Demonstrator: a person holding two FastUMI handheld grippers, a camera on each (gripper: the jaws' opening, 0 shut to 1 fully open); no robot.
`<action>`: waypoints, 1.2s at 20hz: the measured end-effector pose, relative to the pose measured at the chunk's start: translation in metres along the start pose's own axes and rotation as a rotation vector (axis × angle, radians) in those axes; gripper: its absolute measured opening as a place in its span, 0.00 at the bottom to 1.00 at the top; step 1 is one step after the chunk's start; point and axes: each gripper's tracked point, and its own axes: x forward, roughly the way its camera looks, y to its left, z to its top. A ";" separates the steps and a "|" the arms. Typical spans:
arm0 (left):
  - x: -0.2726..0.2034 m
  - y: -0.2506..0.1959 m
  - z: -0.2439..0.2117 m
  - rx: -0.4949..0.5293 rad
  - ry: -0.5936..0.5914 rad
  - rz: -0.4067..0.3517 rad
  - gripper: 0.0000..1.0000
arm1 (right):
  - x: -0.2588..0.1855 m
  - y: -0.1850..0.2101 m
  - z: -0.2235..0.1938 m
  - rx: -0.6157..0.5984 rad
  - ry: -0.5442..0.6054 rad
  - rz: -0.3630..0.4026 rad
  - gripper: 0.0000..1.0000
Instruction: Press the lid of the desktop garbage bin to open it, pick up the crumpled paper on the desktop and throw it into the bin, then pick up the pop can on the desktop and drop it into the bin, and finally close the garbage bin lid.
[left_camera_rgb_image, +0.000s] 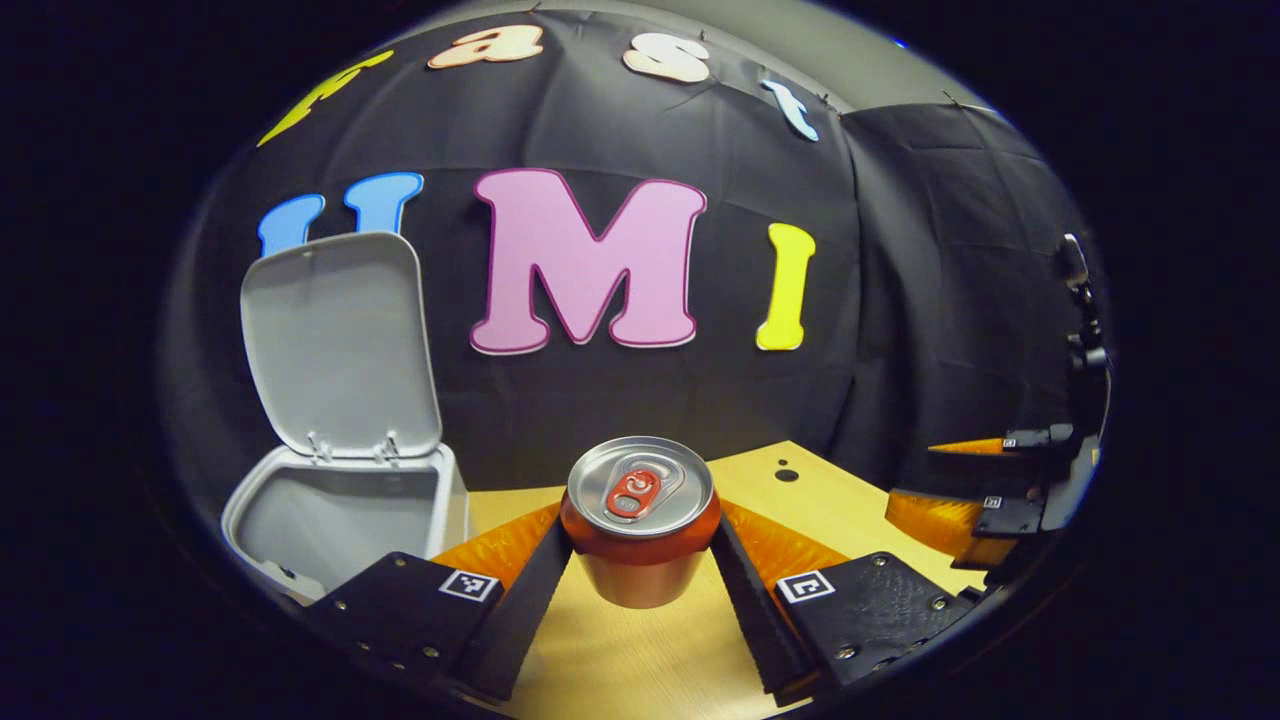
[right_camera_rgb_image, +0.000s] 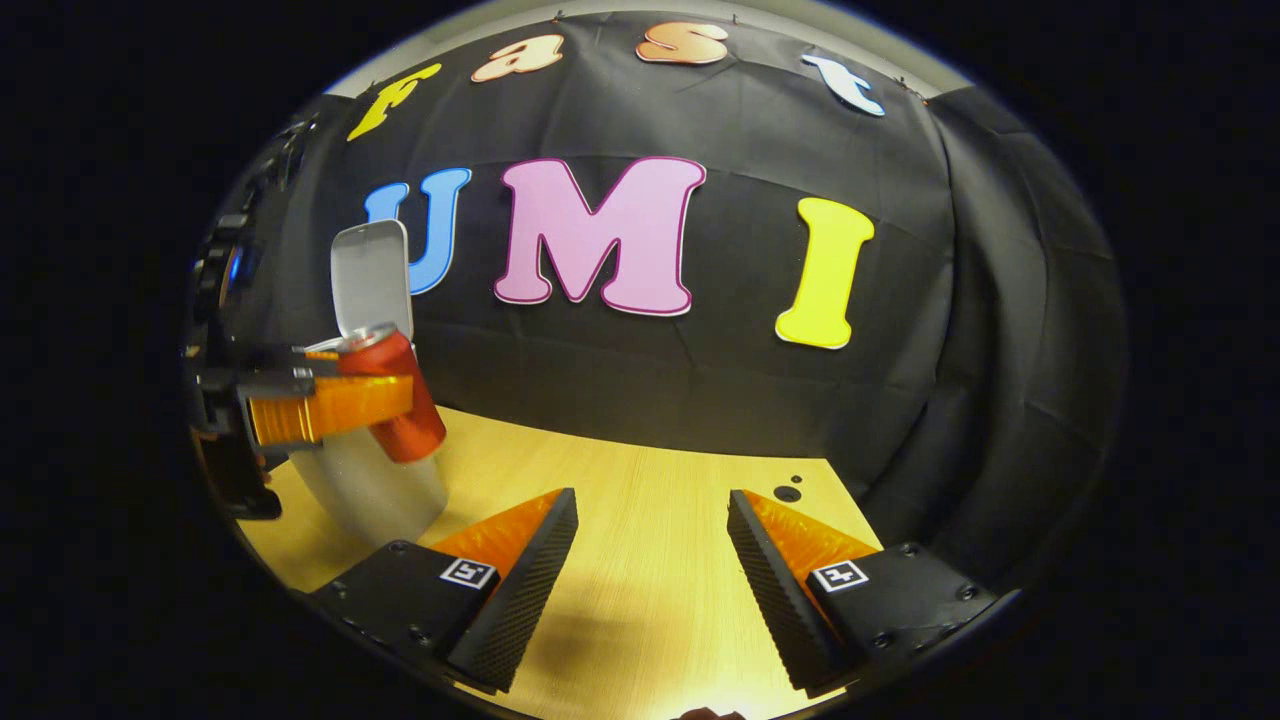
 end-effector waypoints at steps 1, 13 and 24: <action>-0.005 0.013 0.015 -0.003 -0.026 0.020 0.86 | -0.002 0.002 0.005 0.003 -0.008 0.001 0.98; -0.054 0.165 0.026 0.000 -0.039 0.319 0.86 | -0.037 0.049 0.047 0.098 -0.049 0.060 0.98; -0.054 0.192 0.011 -0.008 -0.012 0.352 0.86 | -0.049 0.035 0.048 0.065 -0.037 0.009 0.98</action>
